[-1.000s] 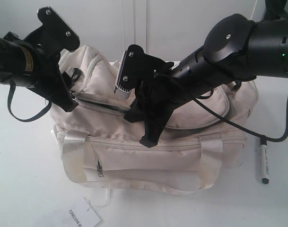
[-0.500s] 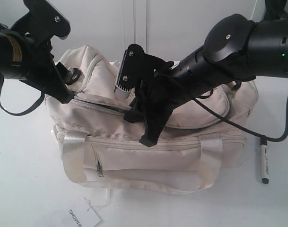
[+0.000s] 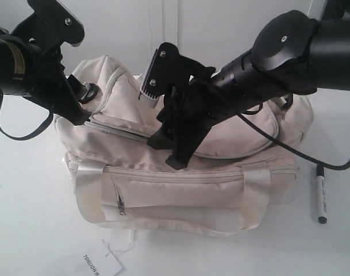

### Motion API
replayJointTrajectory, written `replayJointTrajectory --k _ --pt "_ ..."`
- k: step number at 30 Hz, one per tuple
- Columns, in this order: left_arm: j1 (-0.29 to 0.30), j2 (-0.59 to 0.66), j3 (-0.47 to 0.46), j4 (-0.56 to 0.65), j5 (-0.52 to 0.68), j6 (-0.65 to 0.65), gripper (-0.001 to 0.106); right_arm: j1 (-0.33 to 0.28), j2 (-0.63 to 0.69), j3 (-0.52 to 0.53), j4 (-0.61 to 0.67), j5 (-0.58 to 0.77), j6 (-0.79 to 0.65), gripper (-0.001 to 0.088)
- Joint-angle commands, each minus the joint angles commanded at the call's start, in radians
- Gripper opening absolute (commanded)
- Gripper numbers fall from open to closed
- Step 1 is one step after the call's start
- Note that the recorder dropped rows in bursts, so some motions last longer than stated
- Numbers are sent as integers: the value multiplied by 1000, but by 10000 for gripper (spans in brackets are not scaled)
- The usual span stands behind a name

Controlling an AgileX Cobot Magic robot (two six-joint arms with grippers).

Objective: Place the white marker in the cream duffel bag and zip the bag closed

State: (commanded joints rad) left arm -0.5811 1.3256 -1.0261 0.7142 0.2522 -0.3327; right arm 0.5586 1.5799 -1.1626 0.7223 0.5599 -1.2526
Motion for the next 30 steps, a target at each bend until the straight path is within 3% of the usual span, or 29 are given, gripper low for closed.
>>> replayJointTrajectory --k 4,12,19,27,30 --pt "0 0 0 -2 0 0 579 -2 -44 0 -43 7 83 501" --pt "0 0 0 -60 2 0 579 -2 -89 -2 -369 131 478 477" --pt "-1 0 0 -73 -2 0 579 -2 -102 -2 -420 231 548 319" --pt "-2 0 0 -110 -44 55 579 -2 -112 -2 -420 244 572 7" --pt "-11 0 0 -131 -50 99 579 -2 -112 -2 -420 248 606 0"
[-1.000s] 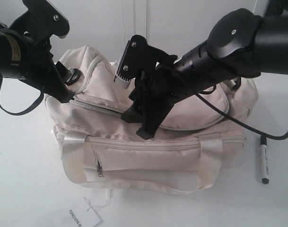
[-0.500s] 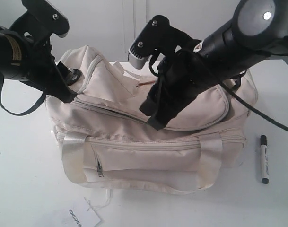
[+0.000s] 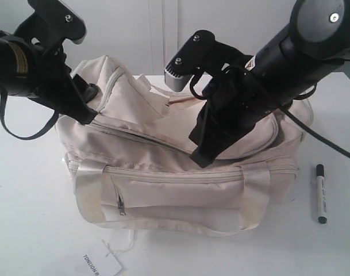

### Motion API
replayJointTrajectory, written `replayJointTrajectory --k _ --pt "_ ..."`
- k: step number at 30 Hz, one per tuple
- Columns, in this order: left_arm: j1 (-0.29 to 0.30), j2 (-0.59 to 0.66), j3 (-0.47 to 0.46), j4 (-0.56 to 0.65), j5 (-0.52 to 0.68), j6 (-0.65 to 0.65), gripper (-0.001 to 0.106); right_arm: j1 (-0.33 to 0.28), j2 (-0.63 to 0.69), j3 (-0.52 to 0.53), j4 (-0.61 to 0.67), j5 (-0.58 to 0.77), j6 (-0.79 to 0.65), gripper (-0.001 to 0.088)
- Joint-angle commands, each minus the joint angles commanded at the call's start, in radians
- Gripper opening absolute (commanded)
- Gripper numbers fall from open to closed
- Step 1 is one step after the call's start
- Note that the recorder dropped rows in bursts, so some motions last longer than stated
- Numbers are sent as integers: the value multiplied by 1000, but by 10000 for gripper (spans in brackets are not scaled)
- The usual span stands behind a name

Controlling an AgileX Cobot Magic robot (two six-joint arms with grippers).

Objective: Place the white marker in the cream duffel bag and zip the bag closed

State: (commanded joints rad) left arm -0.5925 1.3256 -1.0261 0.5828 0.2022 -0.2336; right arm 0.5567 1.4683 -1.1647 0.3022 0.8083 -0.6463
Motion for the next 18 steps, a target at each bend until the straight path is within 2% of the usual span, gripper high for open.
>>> replayJointTrajectory --k 7,14,18 --pt "-66 0 0 0 0 32 579 -9 0 0 -5 0 40 0" --pt "-115 0 0 -7 11 82 579 -93 0 0 -9 0 128 0" --pt "-147 0 0 -33 36 196 579 -136 0 0 -9 2 139 0"
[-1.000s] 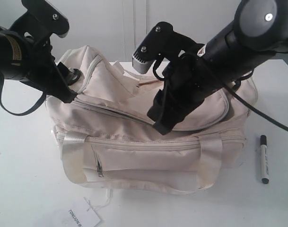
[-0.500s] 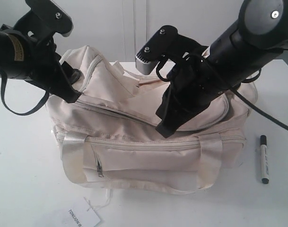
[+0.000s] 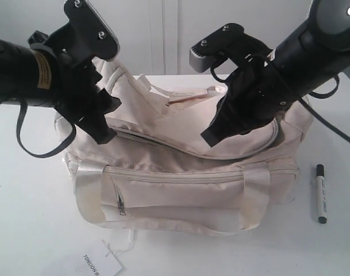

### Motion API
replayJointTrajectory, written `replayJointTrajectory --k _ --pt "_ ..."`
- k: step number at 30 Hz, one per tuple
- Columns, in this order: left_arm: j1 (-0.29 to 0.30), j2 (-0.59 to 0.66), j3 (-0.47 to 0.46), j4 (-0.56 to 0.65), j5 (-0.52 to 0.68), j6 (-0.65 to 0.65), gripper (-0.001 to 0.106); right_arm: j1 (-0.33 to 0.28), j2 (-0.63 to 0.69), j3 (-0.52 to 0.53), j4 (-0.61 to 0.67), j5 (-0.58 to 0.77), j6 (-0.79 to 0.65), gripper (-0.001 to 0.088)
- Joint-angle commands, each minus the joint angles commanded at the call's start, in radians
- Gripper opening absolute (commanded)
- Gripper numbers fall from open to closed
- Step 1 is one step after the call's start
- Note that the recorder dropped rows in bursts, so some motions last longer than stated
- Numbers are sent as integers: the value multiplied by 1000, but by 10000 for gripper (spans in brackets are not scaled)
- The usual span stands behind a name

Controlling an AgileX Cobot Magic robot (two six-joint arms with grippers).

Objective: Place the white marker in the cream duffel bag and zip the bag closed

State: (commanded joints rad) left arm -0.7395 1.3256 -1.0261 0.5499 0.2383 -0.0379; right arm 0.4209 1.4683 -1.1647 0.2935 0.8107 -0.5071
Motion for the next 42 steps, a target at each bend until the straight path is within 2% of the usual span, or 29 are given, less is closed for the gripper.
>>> replayJointTrajectory --k 5,10,14,19,23,31,36,42 --pt "-35 0 0 -173 32 275 579 -25 0 0 0 0 15 0" --pt "-41 0 -20 -469 159 558 579 -33 0 0 0 2 15 0" --pt "-41 0 -87 -574 246 644 579 -33 0 0 0 4 15 0" --pt "-41 0 -165 -623 295 741 579 -33 0 0 0 6 15 0" --pt "-41 17 -165 -702 303 861 579 -33 0 0 0 6 15 0" --pt "-41 109 -161 -704 241 1000 579 -33 0 0 0 6 15 0" --pt "-41 157 -161 -683 228 1025 579 -33 0 0 0 6 15 0" --pt "-41 178 -161 -683 127 1025 579 -33 0 0 0 6 15 0"
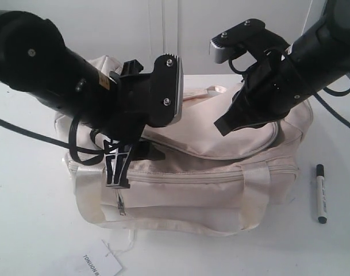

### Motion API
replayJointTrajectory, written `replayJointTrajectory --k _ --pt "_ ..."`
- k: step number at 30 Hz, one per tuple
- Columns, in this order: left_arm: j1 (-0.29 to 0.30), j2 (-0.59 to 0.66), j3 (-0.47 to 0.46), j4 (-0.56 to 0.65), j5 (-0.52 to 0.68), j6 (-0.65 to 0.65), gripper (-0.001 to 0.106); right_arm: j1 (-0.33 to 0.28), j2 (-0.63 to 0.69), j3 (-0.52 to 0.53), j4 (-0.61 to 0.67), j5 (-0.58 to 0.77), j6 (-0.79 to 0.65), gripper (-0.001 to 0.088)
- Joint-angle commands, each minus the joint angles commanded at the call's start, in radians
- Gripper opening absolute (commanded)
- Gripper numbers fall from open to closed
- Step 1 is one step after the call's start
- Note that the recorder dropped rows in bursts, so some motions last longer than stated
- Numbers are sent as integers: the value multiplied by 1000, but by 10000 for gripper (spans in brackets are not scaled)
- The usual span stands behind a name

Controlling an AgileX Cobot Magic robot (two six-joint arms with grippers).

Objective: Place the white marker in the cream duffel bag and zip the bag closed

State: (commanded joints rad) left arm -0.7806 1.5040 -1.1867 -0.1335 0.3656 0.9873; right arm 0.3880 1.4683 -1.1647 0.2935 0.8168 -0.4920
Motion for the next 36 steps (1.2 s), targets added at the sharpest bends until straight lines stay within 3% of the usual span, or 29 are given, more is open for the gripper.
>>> replayJointTrajectory --k 12,22,32,36 --pt "1 4 0 94 -20 -8 579 0 0 0 0 6 0 0" --pt "1 4 2 142 77 -8 579 0 0 0 0 14 0 0" --pt "1 39 4 193 -16 -8 579 0 0 0 0 25 0 0" --pt "1 37 4 195 -121 -8 579 0 0 0 0 27 0 0"
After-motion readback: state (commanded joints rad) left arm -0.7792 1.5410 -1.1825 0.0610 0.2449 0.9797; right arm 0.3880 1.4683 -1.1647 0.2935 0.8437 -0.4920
